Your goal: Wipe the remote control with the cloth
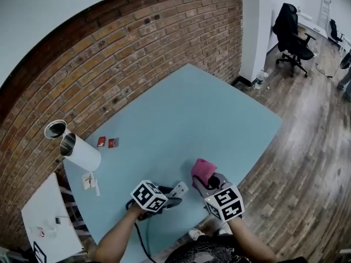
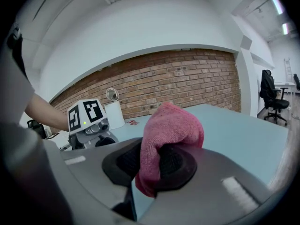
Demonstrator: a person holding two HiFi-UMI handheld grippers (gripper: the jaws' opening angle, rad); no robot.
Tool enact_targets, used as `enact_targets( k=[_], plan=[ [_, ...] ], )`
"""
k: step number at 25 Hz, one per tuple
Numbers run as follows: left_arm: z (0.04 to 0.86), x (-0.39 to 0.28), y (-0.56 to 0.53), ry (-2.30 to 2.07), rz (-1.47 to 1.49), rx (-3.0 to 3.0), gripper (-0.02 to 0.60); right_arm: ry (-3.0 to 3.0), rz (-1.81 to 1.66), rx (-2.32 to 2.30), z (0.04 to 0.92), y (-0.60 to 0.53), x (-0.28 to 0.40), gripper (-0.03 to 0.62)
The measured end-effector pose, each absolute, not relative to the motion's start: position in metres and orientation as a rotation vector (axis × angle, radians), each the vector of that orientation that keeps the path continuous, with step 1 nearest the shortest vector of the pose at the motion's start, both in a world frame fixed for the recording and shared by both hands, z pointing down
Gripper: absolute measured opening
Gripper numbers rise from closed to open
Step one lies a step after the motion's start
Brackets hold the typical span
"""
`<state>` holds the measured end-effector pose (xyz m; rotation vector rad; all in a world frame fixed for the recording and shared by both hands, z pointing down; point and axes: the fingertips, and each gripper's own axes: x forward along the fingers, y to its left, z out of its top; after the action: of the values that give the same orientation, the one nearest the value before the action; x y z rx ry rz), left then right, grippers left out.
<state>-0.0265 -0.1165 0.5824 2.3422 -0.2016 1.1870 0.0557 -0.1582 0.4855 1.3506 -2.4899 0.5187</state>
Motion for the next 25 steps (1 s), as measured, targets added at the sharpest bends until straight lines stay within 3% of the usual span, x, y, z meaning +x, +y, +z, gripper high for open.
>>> enact_targets(
  k=[11, 17, 25],
  plan=[
    [0.452, -0.025, -0.127, 0.102, -0.031, 2.088, 0.238, -2.627, -0.025, 1.217, 0.397, -0.176, 0.005, 0.063],
    [0.428, -0.029, -0.128, 0.242, -0.239, 1.991, 0.238, -2.621, -0.278, 1.099, 0.372, -0.175, -0.029, 0.063],
    [0.415, -0.037, -0.141, 0.255, -0.458, 1.863, 0.238, -2.601, -0.323, 1.111, 0.367, -0.168, -0.041, 0.063]
  ],
)
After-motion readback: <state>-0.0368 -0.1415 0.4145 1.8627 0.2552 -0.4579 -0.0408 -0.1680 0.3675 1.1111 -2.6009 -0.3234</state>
